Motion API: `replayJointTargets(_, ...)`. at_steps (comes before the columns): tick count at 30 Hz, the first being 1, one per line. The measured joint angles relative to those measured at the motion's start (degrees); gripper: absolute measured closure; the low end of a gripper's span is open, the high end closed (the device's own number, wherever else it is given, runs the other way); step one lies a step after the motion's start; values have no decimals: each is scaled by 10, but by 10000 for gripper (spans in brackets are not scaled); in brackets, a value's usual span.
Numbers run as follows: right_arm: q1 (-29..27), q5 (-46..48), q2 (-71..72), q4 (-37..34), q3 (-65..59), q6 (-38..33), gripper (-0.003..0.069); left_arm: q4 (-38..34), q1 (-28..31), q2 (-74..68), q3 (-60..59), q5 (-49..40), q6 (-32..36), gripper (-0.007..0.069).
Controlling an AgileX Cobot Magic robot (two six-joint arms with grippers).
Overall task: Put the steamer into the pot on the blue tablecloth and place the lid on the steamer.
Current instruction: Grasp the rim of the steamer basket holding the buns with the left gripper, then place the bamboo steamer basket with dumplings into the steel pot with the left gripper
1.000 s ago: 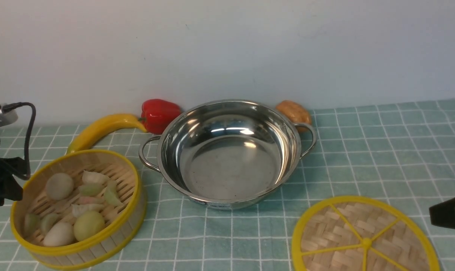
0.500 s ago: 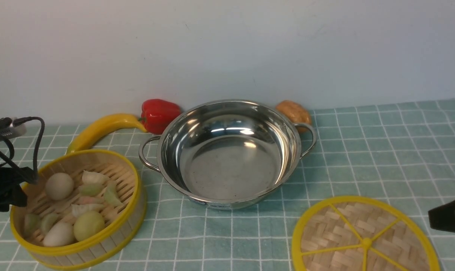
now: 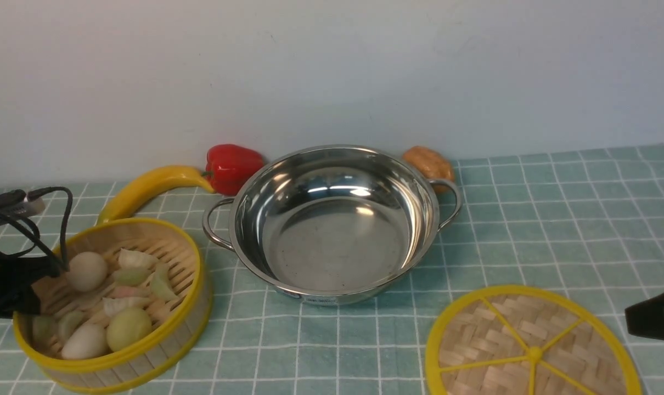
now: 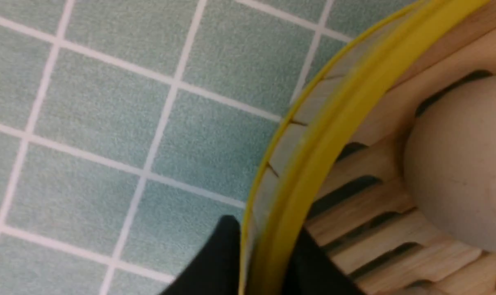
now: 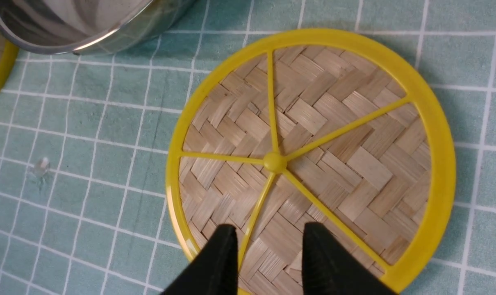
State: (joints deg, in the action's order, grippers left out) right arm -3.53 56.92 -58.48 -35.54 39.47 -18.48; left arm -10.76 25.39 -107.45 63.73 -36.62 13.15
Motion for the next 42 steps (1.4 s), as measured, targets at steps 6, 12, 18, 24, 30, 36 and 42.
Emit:
replayJointTargets(6, 0, 2, 0, 0, 0, 0, 417, 14, 0, 1, 10, -6, -10, 585)
replayJointTargets(12, 0, 3, 0, 0, 0, 0, 417, 37, 15, 13, 70, -95, -8, 585)
replayJointTargets(18, 0, 9, 0, 0, 0, 0, 417, 55, 44, 38, 201, -219, -9, 585)
replayJointTargets(24, 0, 11, 0, 0, 0, 0, 417, 43, -66, 46, 301, -279, -13, 585)
replayJointTargets(30, 0, 11, 0, 0, 0, 0, 417, 33, -238, 8, 367, -278, -51, 585)
replayJointTargets(36, 0, 11, 0, 0, 0, 0, 417, 53, -351, -86, 458, -278, -91, 585)
replayJointTargets(42, 0, 13, 0, 0, 0, 0, 417, 90, -381, -170, 507, -277, -123, 585)
